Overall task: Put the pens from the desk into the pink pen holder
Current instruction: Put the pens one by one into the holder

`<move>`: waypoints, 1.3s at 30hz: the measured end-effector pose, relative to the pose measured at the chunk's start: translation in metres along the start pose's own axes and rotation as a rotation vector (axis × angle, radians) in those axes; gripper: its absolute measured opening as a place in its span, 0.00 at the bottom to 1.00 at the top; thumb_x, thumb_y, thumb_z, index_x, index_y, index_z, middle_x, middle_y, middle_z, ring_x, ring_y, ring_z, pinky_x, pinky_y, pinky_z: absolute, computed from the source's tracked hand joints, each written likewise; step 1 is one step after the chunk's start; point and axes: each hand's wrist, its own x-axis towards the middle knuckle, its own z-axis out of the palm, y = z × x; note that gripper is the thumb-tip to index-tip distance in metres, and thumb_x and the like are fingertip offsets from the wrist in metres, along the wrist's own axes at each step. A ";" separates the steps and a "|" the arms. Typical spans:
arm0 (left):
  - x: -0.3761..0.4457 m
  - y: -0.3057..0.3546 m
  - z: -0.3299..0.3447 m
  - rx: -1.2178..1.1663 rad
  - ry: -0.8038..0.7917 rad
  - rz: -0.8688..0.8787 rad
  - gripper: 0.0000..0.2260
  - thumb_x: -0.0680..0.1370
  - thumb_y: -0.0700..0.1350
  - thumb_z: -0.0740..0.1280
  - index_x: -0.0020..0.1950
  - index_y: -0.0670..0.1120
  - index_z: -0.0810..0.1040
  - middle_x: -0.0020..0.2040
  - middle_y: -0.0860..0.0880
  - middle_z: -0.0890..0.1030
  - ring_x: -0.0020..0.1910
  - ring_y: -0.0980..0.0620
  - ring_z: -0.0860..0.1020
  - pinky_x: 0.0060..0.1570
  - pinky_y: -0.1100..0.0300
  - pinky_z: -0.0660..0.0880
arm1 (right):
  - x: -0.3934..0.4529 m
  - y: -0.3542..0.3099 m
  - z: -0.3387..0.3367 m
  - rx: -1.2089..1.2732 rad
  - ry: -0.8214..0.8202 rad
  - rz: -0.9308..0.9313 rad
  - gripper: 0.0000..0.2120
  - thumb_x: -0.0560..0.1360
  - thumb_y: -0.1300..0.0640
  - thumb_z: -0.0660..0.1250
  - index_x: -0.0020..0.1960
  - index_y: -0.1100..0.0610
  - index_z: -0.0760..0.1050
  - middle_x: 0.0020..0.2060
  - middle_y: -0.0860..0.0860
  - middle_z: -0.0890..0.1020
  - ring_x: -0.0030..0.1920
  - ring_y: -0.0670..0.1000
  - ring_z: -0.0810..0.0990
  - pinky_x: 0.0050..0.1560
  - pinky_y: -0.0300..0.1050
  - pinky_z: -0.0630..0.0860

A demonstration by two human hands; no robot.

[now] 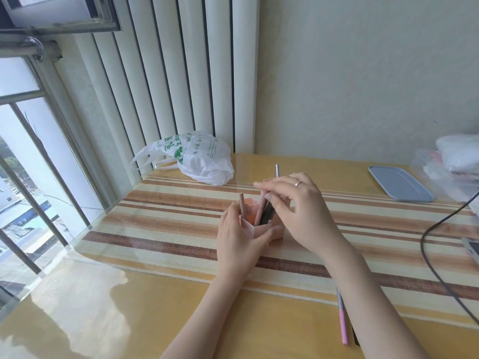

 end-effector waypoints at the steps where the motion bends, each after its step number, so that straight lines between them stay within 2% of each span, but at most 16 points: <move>1: 0.000 0.000 0.000 0.001 0.000 0.002 0.28 0.59 0.65 0.72 0.51 0.52 0.71 0.47 0.56 0.76 0.50 0.51 0.74 0.46 0.56 0.72 | 0.000 0.000 0.000 -0.038 -0.007 -0.038 0.12 0.76 0.62 0.67 0.54 0.49 0.83 0.51 0.46 0.83 0.52 0.47 0.69 0.60 0.48 0.68; 3: 0.000 0.001 0.000 0.005 -0.002 0.011 0.29 0.59 0.64 0.71 0.53 0.50 0.71 0.48 0.54 0.77 0.51 0.49 0.75 0.47 0.55 0.73 | 0.000 0.001 -0.002 -0.073 -0.064 -0.047 0.10 0.77 0.58 0.66 0.52 0.49 0.84 0.58 0.43 0.80 0.57 0.46 0.66 0.64 0.48 0.64; 5: 0.000 0.001 0.000 0.002 -0.001 0.013 0.29 0.60 0.63 0.70 0.54 0.49 0.71 0.49 0.53 0.78 0.52 0.48 0.75 0.49 0.54 0.73 | -0.001 0.004 -0.004 -0.102 -0.175 -0.023 0.11 0.79 0.51 0.62 0.56 0.46 0.82 0.66 0.39 0.73 0.64 0.46 0.62 0.69 0.47 0.58; 8: 0.000 0.002 0.000 -0.011 0.002 -0.001 0.27 0.60 0.63 0.71 0.51 0.51 0.70 0.48 0.55 0.78 0.51 0.48 0.76 0.48 0.53 0.74 | -0.002 0.006 -0.005 -0.030 -0.334 0.026 0.22 0.77 0.39 0.51 0.64 0.42 0.75 0.71 0.35 0.63 0.70 0.42 0.54 0.71 0.42 0.47; 10: 0.000 0.001 0.000 -0.002 0.001 -0.001 0.26 0.60 0.63 0.71 0.49 0.52 0.69 0.46 0.56 0.77 0.50 0.49 0.75 0.48 0.54 0.73 | -0.001 0.004 -0.008 0.070 -0.355 0.062 0.26 0.75 0.38 0.47 0.67 0.42 0.72 0.71 0.36 0.61 0.71 0.41 0.53 0.71 0.40 0.43; 12: 0.000 0.001 0.000 0.006 0.000 0.006 0.28 0.59 0.64 0.72 0.51 0.51 0.70 0.47 0.56 0.77 0.50 0.51 0.74 0.49 0.56 0.71 | 0.000 0.002 -0.014 0.204 -0.289 0.095 0.23 0.77 0.41 0.49 0.67 0.43 0.71 0.70 0.38 0.65 0.72 0.44 0.58 0.72 0.40 0.49; 14: 0.000 0.001 0.000 0.012 0.005 0.012 0.28 0.60 0.62 0.74 0.53 0.51 0.71 0.47 0.56 0.77 0.50 0.52 0.73 0.48 0.58 0.69 | 0.002 0.004 -0.027 0.328 -0.167 0.119 0.18 0.79 0.45 0.53 0.65 0.42 0.73 0.66 0.39 0.73 0.67 0.43 0.70 0.68 0.38 0.63; 16: 0.001 0.001 -0.001 0.017 0.010 0.012 0.27 0.61 0.59 0.77 0.53 0.50 0.71 0.46 0.56 0.76 0.50 0.52 0.73 0.46 0.59 0.67 | 0.002 0.010 -0.045 0.341 -0.080 0.152 0.11 0.79 0.51 0.60 0.58 0.43 0.77 0.54 0.40 0.82 0.55 0.40 0.79 0.55 0.32 0.73; 18: 0.001 0.001 -0.001 0.015 0.008 0.016 0.26 0.62 0.58 0.77 0.52 0.50 0.71 0.46 0.56 0.76 0.49 0.51 0.73 0.46 0.58 0.68 | 0.000 0.024 -0.063 0.214 -0.105 0.266 0.08 0.77 0.57 0.65 0.48 0.46 0.80 0.41 0.43 0.85 0.44 0.43 0.83 0.42 0.32 0.75; 21: -0.001 0.002 -0.001 -0.008 -0.019 0.032 0.25 0.62 0.58 0.77 0.52 0.51 0.71 0.49 0.56 0.77 0.51 0.51 0.74 0.48 0.57 0.71 | -0.010 0.050 -0.080 -0.096 -0.475 0.598 0.07 0.75 0.59 0.68 0.43 0.47 0.78 0.36 0.47 0.83 0.38 0.49 0.82 0.37 0.41 0.75; 23: -0.002 0.003 -0.001 -0.008 -0.037 0.052 0.25 0.63 0.57 0.78 0.53 0.51 0.71 0.50 0.55 0.78 0.51 0.52 0.75 0.48 0.57 0.72 | -0.018 0.063 -0.078 -0.191 -0.757 0.797 0.06 0.74 0.59 0.70 0.44 0.48 0.77 0.37 0.49 0.84 0.35 0.47 0.81 0.34 0.39 0.73; 24: -0.003 0.004 -0.001 -0.006 -0.044 0.059 0.26 0.63 0.57 0.78 0.53 0.51 0.71 0.50 0.55 0.78 0.51 0.52 0.75 0.48 0.56 0.73 | -0.021 0.067 -0.074 -0.208 -0.817 0.845 0.05 0.73 0.58 0.71 0.44 0.49 0.77 0.37 0.49 0.84 0.34 0.46 0.81 0.33 0.38 0.72; 28: -0.003 0.004 -0.001 0.000 -0.047 0.073 0.26 0.63 0.57 0.78 0.54 0.50 0.71 0.50 0.56 0.78 0.51 0.52 0.76 0.47 0.58 0.73 | -0.023 0.073 -0.050 -0.330 -0.722 0.821 0.09 0.69 0.56 0.76 0.42 0.52 0.75 0.39 0.48 0.77 0.38 0.46 0.75 0.32 0.40 0.68; 31: -0.003 0.004 -0.001 0.004 -0.044 0.068 0.27 0.62 0.58 0.77 0.55 0.50 0.71 0.50 0.56 0.78 0.51 0.52 0.76 0.48 0.58 0.72 | -0.024 0.072 -0.037 -0.395 -0.773 0.778 0.12 0.68 0.57 0.76 0.42 0.52 0.72 0.38 0.46 0.75 0.37 0.46 0.72 0.32 0.40 0.67; 35: -0.003 0.003 0.000 0.006 -0.053 0.061 0.30 0.62 0.60 0.77 0.59 0.49 0.72 0.52 0.55 0.79 0.54 0.51 0.75 0.51 0.56 0.72 | -0.023 0.071 -0.033 -0.349 -0.767 0.774 0.10 0.69 0.63 0.73 0.41 0.52 0.73 0.38 0.48 0.76 0.36 0.47 0.74 0.32 0.41 0.69; 39: -0.003 0.002 0.000 -0.003 -0.059 0.054 0.30 0.62 0.60 0.76 0.58 0.50 0.71 0.52 0.53 0.79 0.54 0.50 0.75 0.49 0.60 0.70 | -0.024 0.076 -0.030 -0.270 -0.562 0.757 0.09 0.69 0.64 0.68 0.42 0.51 0.74 0.39 0.49 0.76 0.36 0.49 0.76 0.35 0.44 0.73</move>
